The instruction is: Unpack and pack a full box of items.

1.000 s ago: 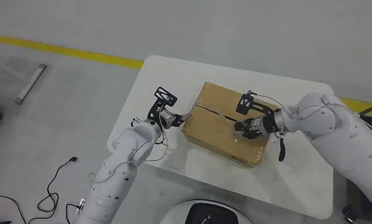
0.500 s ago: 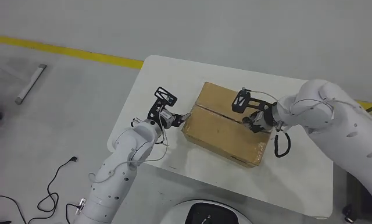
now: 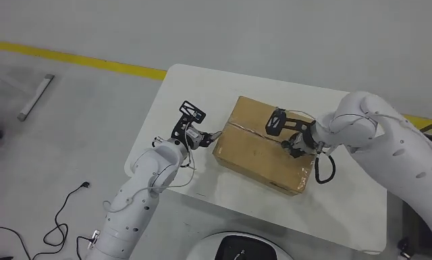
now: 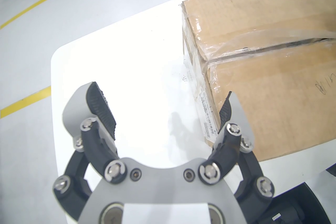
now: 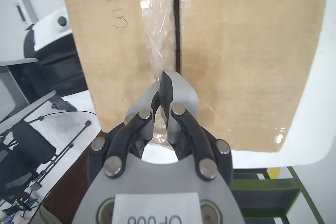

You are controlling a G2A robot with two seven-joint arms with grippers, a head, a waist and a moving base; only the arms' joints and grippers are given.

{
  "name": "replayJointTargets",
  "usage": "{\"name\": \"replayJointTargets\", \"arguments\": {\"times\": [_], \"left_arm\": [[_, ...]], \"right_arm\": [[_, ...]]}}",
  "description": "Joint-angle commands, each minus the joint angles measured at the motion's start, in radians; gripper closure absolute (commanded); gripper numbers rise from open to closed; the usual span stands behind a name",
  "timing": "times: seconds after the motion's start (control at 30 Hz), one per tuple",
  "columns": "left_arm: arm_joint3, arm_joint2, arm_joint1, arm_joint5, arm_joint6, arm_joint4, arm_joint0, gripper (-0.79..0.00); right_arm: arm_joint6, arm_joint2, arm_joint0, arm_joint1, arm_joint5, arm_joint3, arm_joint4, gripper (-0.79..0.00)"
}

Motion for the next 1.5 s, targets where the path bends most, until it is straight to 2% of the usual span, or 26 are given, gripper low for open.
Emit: {"name": "replayJointTargets", "arguments": {"times": [0.0,0.13,0.27,0.4,0.73,0.93,1.2,1.33,1.47], "left_arm": [[0.0,0.0,0.0,0.0,0.0,0.0,0.0,-0.785],[0.0,0.0,0.0,0.0,0.0,0.0,0.0,-0.785],[0.0,0.0,0.0,0.0,0.0,0.0,0.0,-0.785],[0.0,0.0,0.0,0.0,0.0,0.0,0.0,-0.785],[0.0,0.0,0.0,0.0,0.0,0.0,0.0,-0.785],[0.0,0.0,0.0,0.0,0.0,0.0,0.0,-0.785],[0.0,0.0,0.0,0.0,0.0,0.0,0.0,-0.785],[0.0,0.0,0.0,0.0,0.0,0.0,0.0,-0.785],[0.0,0.0,0.0,0.0,0.0,0.0,0.0,-0.785]], "right_arm": [[0.004,0.005,0.01,-0.003,0.004,0.056,0.138,0.0],[0.033,0.011,0.021,-0.01,0.033,0.149,0.336,0.0],[0.064,0.011,0.025,-0.014,0.064,0.23,0.465,0.0],[0.07,0.014,0.032,-0.016,0.071,0.289,0.499,0.0],[0.049,0.014,0.019,-0.016,0.076,0.286,0.504,0.0],[0.067,0.015,0.0,-0.029,0.138,0.376,0.642,0.0],[0.074,-0.064,0.044,-0.065,0.245,0.503,0.786,0.0],[0.074,-0.107,0.08,-0.075,0.284,0.56,0.793,0.0],[0.074,-0.145,0.12,-0.081,0.292,0.581,0.733,0.0]]}}
